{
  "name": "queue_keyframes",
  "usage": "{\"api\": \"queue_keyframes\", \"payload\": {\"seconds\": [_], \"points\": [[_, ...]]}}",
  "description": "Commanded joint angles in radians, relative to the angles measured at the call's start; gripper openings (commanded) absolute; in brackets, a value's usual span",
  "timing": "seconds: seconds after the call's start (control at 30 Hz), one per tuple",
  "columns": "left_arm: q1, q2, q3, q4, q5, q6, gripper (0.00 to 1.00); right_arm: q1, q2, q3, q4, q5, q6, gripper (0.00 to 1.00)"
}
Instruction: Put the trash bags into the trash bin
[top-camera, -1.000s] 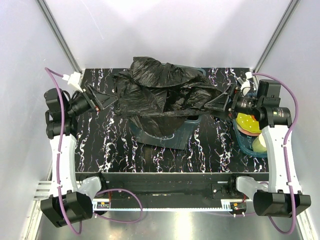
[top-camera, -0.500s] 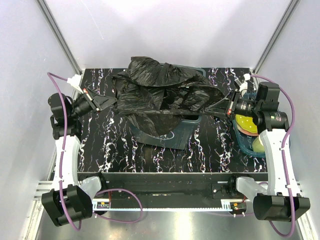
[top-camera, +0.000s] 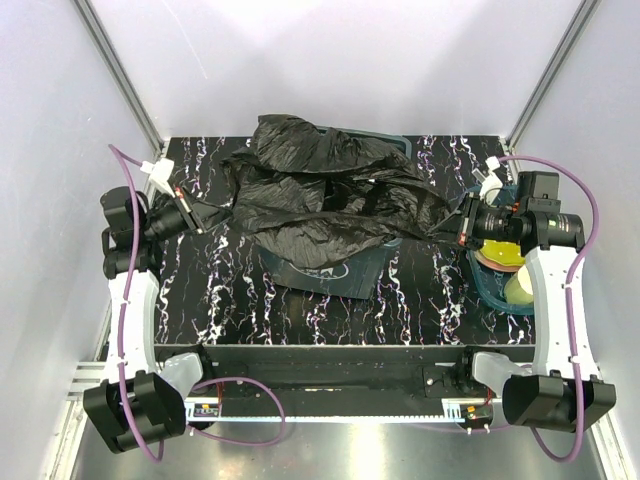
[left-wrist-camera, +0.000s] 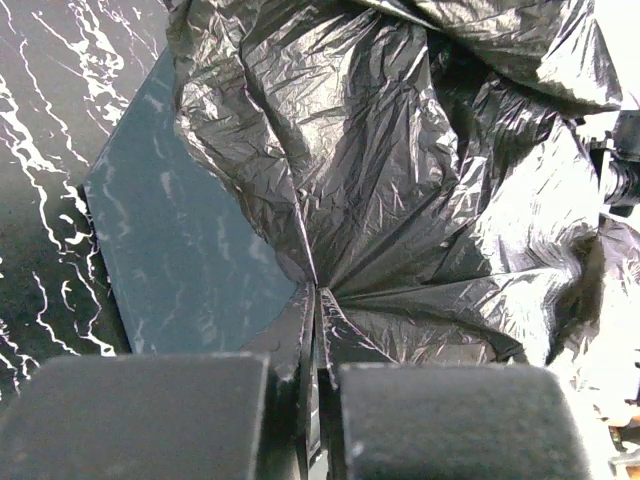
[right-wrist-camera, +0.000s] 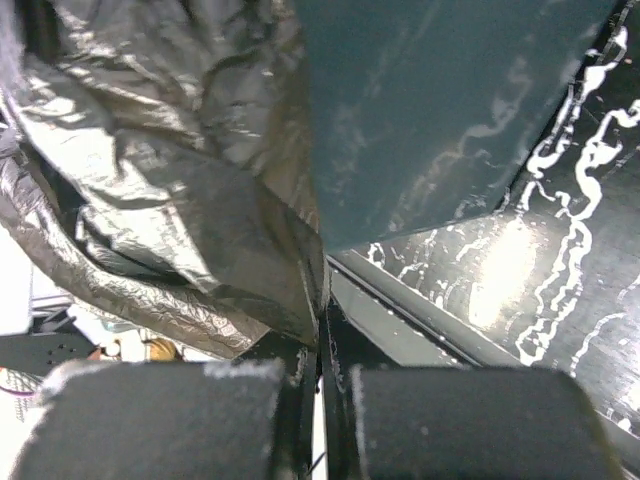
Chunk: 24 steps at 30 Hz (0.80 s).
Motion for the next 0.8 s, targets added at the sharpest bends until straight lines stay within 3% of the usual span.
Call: {"api": "queue_keyframes", "payload": {"seconds": [0.0, 0.13, 0.3, 0.4, 0.53, 0.77], "points": [[0.007, -0.045, 0.05, -0.033, -0.008, 0.108, 0.0, -0.022, 0.019, 0.033, -0.043, 0.056, -0.13, 0.0], [0.01, -0.085, 0.079, 0.089, 0.07, 0.028, 0.0, -0.028, -0.01, 0.103, -0.042, -0.137, -0.093, 0.0], [0.012, -0.14, 0.077, 0.122, 0.131, 0.035, 0.0, -0.028, -0.07, 0.141, -0.112, -0.211, -0.154, 0.0], [0.012, -0.151, 0.071, 0.055, 0.142, 0.091, 0.0, -0.028, -0.06, 0.16, -0.205, -0.21, -0.238, 0.0], [0.012, -0.146, 0.087, -0.146, 0.107, 0.29, 0.0, -0.029, -0.037, 0.134, -0.322, -0.113, -0.357, 0.0], [0.015, -0.062, 0.129, -0.429, -0.085, 0.598, 0.0, -0.029, -0.004, 0.056, -0.21, -0.018, -0.303, 0.0]]}}
